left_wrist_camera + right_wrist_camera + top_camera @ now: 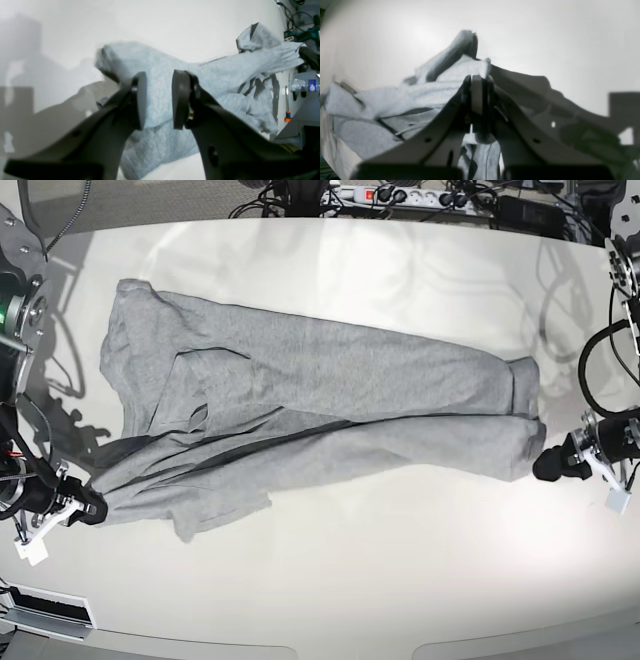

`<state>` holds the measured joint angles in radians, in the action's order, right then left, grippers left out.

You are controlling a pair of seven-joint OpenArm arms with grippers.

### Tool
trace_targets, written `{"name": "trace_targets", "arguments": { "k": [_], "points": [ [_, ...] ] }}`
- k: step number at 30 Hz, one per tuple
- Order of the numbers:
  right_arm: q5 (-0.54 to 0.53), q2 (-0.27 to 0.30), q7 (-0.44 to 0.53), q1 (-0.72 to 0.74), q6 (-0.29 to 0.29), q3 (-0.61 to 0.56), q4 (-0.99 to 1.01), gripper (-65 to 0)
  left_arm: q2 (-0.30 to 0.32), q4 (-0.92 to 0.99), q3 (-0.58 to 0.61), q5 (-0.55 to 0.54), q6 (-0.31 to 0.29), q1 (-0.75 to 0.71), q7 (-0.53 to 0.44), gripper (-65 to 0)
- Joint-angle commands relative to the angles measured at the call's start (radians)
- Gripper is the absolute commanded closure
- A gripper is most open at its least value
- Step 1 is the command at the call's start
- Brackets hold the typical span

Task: Layout the t-shirt on the table in an organized manner, then fold the t-shirt properly
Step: 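Lay the folded shirt down and release with both grippers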

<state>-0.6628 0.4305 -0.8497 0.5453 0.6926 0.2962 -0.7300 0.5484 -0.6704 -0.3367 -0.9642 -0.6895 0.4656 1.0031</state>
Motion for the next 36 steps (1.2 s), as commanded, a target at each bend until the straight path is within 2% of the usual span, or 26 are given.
{"name": "trace_targets", "arguments": {
  "k": [1, 3, 8, 15, 20, 26, 29, 36],
  "points": [
    [-0.018, 0.019, 0.018, 0.032, 0.006, 0.003, -0.016, 0.0, 0.023, -0.014, -0.004, -0.022, -0.009, 0.031, -0.015, -15.8],
    [-0.019, 0.019, 0.006, 0.032, 0.006, 0.003, -0.016, 0.0, 0.023, -0.015, -0.004, -0.04, -0.009, 0.04, 0.0, -0.3],
    [-0.04, 0.019, -0.058, 0.031, 0.006, 0.003, -0.016, 0.0, 0.026, -0.015, -0.004, -0.124, -0.009, 0.082, 0.096, 0.0],
    [-0.045, 0.021, -0.07, 0.032, 0.006, 0.003, -0.016, 0.0, 0.064, -0.015, -0.004, -0.124, -0.009, 0.142, 0.098, 0.0],
    [-0.044, 0.015, -0.065, 0.034, 0.006, 0.002, -0.023, 0.0, 0.066, -0.015, -0.004, -0.134, -0.009, 0.12, 0.115, 0.0],
    [-0.045, 0.014, -0.106, 0.017, 0.006, 0.002, -0.023, 0.0, 0.067, -0.015, -0.004, -0.165, -0.009, 0.061, 0.121, 0.0],
    [-0.044, 0.013, -0.116, 0.011, 0.006, -0.002, -0.024, 0.0, 0.067, -0.015, -0.004, -0.195, -0.009, 0.04, 0.153, 0.0],
    [-0.043, 0.013, -0.083, -0.025, 0.006, -0.145, -0.024, 0.0, 0.057, -0.015, -0.004, -0.224, -0.009, -0.039, 0.157, 0.0]
  ]
}}
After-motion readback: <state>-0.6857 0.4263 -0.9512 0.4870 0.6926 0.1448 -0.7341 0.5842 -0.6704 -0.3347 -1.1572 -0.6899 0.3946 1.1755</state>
